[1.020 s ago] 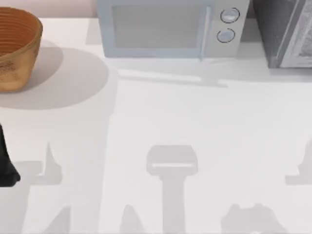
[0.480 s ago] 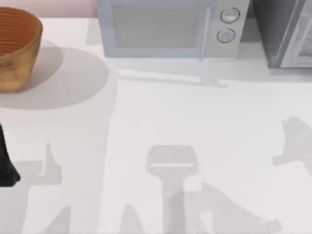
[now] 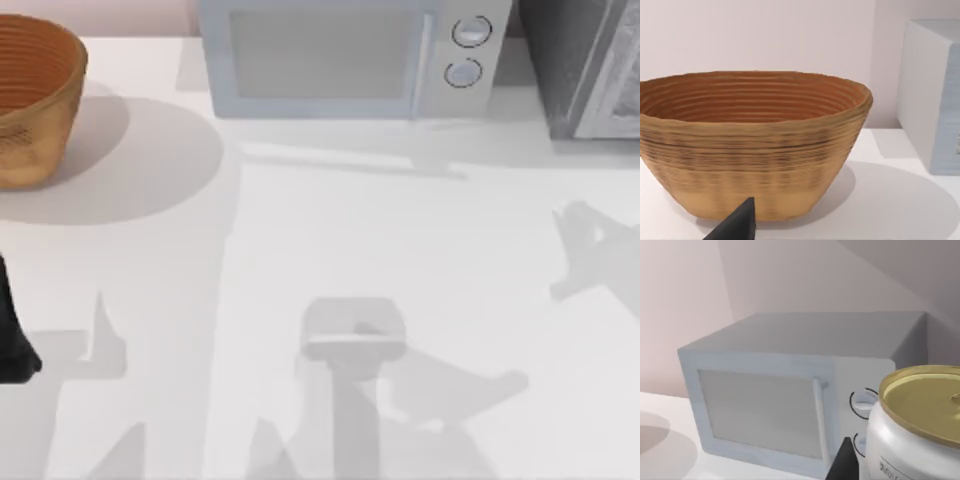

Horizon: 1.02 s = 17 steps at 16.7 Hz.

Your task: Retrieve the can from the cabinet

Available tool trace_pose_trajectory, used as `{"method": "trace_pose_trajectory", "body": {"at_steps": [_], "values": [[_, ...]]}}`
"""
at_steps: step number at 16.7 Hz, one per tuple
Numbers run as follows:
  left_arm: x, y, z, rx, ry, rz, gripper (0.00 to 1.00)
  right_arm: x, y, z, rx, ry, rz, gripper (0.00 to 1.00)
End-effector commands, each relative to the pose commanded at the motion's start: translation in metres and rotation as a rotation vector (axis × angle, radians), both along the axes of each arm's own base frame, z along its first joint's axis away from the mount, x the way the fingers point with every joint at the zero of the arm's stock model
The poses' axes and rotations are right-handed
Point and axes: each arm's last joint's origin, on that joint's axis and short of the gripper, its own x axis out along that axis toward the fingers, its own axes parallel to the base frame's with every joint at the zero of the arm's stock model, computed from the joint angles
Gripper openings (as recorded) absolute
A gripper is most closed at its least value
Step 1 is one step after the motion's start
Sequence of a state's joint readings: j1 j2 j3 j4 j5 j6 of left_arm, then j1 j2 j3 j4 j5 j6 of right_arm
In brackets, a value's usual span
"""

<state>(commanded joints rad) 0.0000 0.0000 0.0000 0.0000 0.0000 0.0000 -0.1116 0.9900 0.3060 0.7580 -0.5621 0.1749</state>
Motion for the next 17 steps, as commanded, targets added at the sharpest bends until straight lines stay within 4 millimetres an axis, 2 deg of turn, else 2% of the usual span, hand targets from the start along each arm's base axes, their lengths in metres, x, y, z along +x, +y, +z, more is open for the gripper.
{"method": "trace_pose_trajectory", "body": {"at_steps": [4, 9, 12, 17], "values": [[0.0, 0.0, 0.0, 0.0, 0.0, 0.0, 1.0, 0.027, -0.01, -0.003, -0.002, -0.016, 0.082, 0.0], [0.0, 0.0, 0.0, 0.0, 0.0, 0.0, 1.0, 0.056, -0.029, -0.018, -0.02, -0.03, 0.166, 0.0], [0.0, 0.0, 0.0, 0.0, 0.0, 0.0, 1.0, 0.07, -0.043, -0.031, -0.04, -0.044, 0.206, 0.0], [0.0, 0.0, 0.0, 0.0, 0.0, 0.0, 1.0, 0.085, -0.071, -0.064, -0.066, -0.04, 0.252, 0.0]]}}
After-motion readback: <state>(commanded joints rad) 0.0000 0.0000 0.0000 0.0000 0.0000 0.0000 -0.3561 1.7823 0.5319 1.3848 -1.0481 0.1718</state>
